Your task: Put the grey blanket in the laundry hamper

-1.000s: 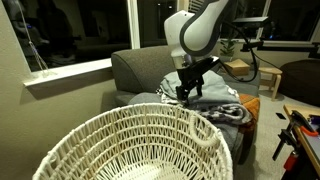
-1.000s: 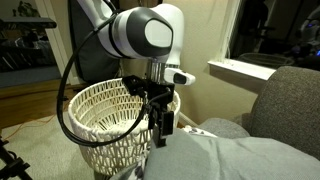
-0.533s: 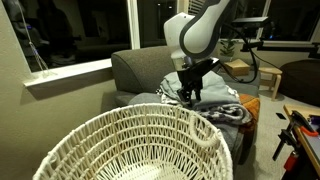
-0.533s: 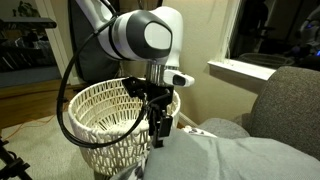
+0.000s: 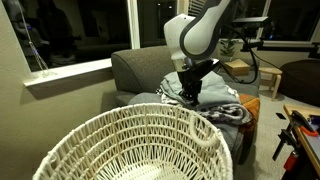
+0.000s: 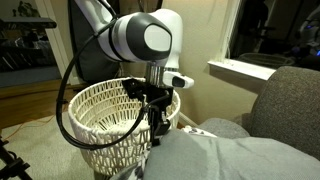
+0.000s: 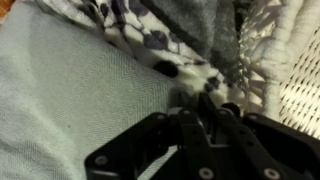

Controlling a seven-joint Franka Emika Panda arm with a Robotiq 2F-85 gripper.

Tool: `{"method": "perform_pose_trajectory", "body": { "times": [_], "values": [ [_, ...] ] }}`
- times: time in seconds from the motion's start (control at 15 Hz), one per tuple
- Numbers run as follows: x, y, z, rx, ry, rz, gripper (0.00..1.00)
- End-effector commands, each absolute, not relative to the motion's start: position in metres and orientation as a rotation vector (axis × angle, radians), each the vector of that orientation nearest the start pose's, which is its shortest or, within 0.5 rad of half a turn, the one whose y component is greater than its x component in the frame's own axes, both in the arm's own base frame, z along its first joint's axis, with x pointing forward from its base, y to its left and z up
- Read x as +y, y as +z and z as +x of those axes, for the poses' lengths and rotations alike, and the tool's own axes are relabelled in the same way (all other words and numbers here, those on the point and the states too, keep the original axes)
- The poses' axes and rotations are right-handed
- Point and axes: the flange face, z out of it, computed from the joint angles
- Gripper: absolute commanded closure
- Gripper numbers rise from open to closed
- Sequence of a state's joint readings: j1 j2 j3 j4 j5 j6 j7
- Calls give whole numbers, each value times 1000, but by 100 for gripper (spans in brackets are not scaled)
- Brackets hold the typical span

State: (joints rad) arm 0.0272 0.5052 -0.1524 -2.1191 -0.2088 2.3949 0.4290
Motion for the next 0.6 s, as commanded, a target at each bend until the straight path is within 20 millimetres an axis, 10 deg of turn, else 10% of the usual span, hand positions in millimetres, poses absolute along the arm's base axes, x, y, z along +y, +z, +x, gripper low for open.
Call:
{"method": "perform_pose_trajectory", "body": {
  "times": [0.0, 0.53],
  "values": [
    [-72, 158, 546, 666, 300, -3303, 58],
    [-74, 168, 559, 675, 267, -3306, 9]
  ]
}}
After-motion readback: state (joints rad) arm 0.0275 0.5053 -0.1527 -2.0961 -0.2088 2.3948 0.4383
